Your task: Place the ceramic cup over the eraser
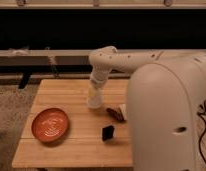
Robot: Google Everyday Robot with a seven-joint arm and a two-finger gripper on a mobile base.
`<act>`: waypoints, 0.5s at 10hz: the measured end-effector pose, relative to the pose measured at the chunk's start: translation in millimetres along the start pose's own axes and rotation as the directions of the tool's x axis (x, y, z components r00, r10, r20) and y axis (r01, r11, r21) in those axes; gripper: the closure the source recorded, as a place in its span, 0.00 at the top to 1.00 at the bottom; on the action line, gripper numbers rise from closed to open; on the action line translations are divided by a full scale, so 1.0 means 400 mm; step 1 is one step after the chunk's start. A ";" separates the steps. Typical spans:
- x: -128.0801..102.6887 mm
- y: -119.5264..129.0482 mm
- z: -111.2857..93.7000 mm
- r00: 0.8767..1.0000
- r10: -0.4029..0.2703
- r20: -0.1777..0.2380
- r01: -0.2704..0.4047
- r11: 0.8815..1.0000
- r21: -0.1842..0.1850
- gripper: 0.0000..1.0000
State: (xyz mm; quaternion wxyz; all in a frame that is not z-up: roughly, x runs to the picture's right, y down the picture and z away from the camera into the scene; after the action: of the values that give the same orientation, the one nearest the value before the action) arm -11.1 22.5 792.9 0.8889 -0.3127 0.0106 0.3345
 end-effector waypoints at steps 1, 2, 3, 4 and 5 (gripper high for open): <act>0.043 -0.002 -0.028 1.000 0.010 0.006 -0.010 1.000 0.010 0.00; 0.105 0.006 -0.072 1.000 0.018 0.019 -0.019 0.999 0.028 0.00; 0.153 0.023 -0.116 0.999 0.025 0.029 -0.026 0.998 0.050 0.00; 0.182 0.046 -0.152 0.999 0.027 0.037 -0.029 0.997 0.065 0.00; 0.208 0.077 -0.188 0.999 0.030 0.043 -0.033 0.996 0.081 0.00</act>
State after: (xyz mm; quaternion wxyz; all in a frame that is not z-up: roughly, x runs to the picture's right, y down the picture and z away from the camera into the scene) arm 49.5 47.0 696.6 0.8956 -0.2690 0.0108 0.3542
